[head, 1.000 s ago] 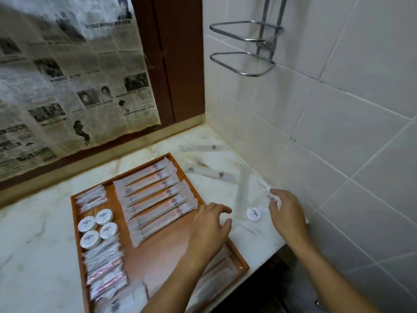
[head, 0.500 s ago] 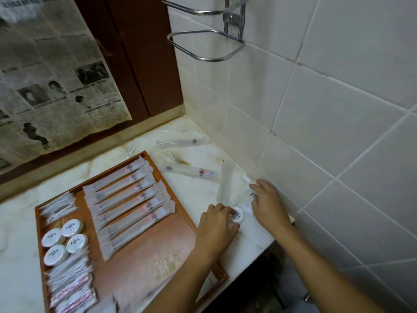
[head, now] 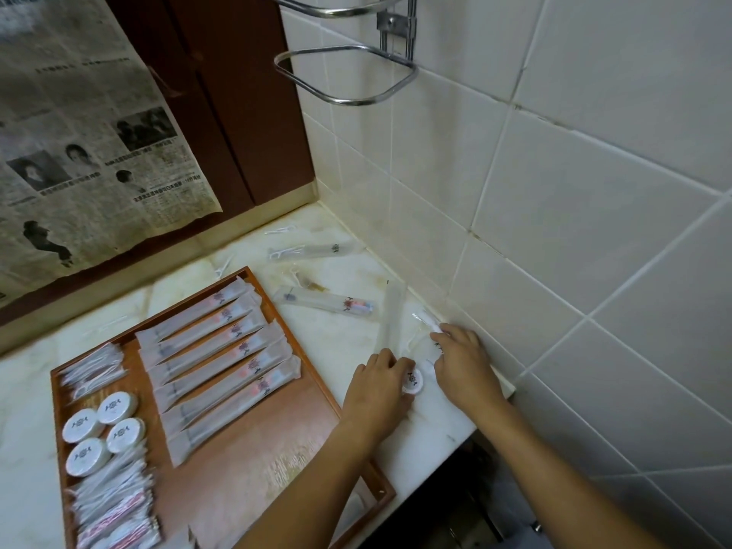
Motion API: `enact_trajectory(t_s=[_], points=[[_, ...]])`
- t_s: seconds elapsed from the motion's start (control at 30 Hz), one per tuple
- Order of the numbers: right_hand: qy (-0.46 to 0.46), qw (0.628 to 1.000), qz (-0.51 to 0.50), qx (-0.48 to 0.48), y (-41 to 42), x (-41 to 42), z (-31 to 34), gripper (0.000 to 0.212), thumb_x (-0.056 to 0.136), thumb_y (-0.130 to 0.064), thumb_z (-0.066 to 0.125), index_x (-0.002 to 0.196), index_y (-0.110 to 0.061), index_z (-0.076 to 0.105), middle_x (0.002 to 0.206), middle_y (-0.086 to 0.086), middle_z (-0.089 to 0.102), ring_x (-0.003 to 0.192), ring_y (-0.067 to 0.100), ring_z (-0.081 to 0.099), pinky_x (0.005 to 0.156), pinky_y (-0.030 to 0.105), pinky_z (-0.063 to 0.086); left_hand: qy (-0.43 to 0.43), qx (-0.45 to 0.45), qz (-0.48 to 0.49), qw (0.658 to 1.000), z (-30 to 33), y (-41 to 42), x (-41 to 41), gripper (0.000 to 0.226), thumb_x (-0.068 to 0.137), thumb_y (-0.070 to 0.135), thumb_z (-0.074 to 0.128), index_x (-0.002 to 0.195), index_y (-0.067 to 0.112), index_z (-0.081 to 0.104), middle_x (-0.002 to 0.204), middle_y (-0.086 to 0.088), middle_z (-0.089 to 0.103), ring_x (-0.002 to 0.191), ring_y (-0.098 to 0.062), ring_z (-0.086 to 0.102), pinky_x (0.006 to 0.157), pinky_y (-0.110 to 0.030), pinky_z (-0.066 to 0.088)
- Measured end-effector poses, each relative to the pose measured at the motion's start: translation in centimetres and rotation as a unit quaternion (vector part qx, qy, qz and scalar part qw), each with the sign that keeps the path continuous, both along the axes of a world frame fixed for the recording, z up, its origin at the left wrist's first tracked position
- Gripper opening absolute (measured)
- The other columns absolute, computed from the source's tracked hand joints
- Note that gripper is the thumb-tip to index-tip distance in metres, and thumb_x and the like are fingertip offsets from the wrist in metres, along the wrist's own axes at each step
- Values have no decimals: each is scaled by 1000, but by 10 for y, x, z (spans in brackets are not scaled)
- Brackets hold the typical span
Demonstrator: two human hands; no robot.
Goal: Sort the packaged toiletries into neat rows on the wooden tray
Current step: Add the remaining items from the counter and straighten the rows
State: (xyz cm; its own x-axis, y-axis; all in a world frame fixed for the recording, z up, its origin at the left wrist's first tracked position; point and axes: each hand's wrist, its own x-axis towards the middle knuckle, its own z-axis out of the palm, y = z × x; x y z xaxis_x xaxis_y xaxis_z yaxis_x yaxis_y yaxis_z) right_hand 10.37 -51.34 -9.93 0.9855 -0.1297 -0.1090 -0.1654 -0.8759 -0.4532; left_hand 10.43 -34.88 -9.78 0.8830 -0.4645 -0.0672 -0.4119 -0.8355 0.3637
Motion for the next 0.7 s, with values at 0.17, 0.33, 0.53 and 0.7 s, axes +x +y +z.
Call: enact_trajectory(t_s=[0.17,0.33,0.53,0.7], points=[[1,1000,-3,-8,0,3,-2,48,93,-15,52,141,-12,48,150,-2,39,136,21,32,112,37,31,-10,13,-19,1000,1,-1,2,37,91,33,57,126,24,53,111,-2,50,99,-23,51,73,-28,30],[-31,999,-11,-1,1,3,-4,49,90,-9,53,139,-9,51,143,1,46,128,24,39,108,33,34,-14,-1,-13,1000,-1,-1,2,36,87,37,60,117,16,57,110,-3,52,99,-24,53,74,-29,34],[-132,990,-33,27,3,0,0,39,83,2,57,121,0,65,126,11,59,119,29,47,107,36,38,-5,-54,5,999,6,3,-3,45,85,45,60,121,17,57,116,0,52,105,-19,51,88,-30,42],[-182,976,-47,109,12,-1,14,27,86,-5,63,112,-7,69,118,4,62,112,21,54,96,37,49,2,-133,62,989,14,19,-5,39,80,43,65,111,19,59,105,4,59,99,-16,55,84,-27,45]])
